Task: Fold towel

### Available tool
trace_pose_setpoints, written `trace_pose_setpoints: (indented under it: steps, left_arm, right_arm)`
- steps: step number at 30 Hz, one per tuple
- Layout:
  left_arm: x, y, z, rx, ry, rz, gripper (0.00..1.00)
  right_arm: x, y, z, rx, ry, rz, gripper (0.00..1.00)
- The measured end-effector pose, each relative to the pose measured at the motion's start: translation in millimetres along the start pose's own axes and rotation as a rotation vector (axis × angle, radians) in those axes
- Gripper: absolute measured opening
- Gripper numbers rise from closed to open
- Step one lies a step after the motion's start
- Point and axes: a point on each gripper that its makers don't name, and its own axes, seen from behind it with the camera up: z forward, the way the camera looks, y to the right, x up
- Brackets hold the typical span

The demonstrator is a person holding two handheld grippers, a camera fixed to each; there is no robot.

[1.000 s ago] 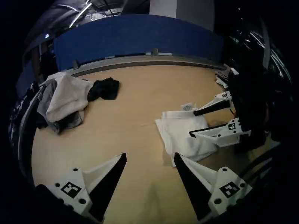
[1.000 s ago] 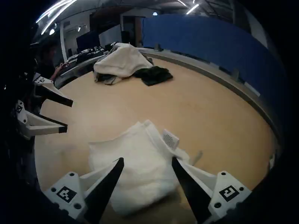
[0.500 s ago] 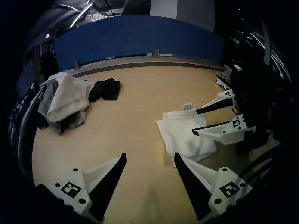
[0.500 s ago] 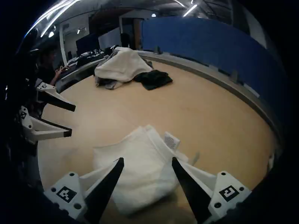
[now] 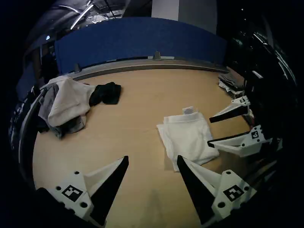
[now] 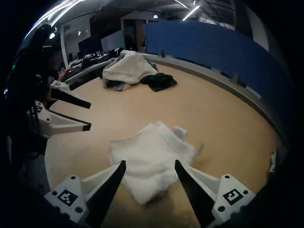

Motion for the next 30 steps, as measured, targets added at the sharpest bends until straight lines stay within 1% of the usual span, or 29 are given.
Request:
trace_pose_setpoints:
  steps: [4, 9, 16, 24, 26, 27, 30]
  left_arm:
    - [0, 1.1, -0.9, -0.003, 0.003, -0.004, 0.94]
    - [0, 2.4, -2.8, -0.008, 0.007, -0.005, 0.94]
    - [-1, 3.9, -2.9, -0.010, 0.005, 0.001, 0.94]
    - [-3, 2.6, -1.9, -0.010, 0.006, -0.005, 0.94]
    - [-3, 1.9, -2.0, -0.010, 0.005, -0.004, 0.94]
    - [-4, 1.6, -2.1, -0.010, 0.005, -0.003, 0.94]
    - [-4, 0.8, -3.1, -0.009, 0.004, -0.003, 0.94]
  right_arm:
    - [-27, -11, -10.0, -0.003, -0.041, 0.000, 1.00]
    - [-54, -17, -14.9, -0.014, -0.079, 0.015, 1.00]
    - [-56, -13, -17.4, -0.030, -0.066, 0.052, 1.00]
    - [-66, -15, -20.8, -0.041, -0.082, 0.053, 0.99]
    - [-68, -15, -20.0, -0.045, -0.088, 0.049, 0.95]
    - [-69, -15, -19.5, -0.047, -0.091, 0.047, 0.91]
    - [-71, -16, -17.8, -0.052, -0.101, 0.043, 0.77]
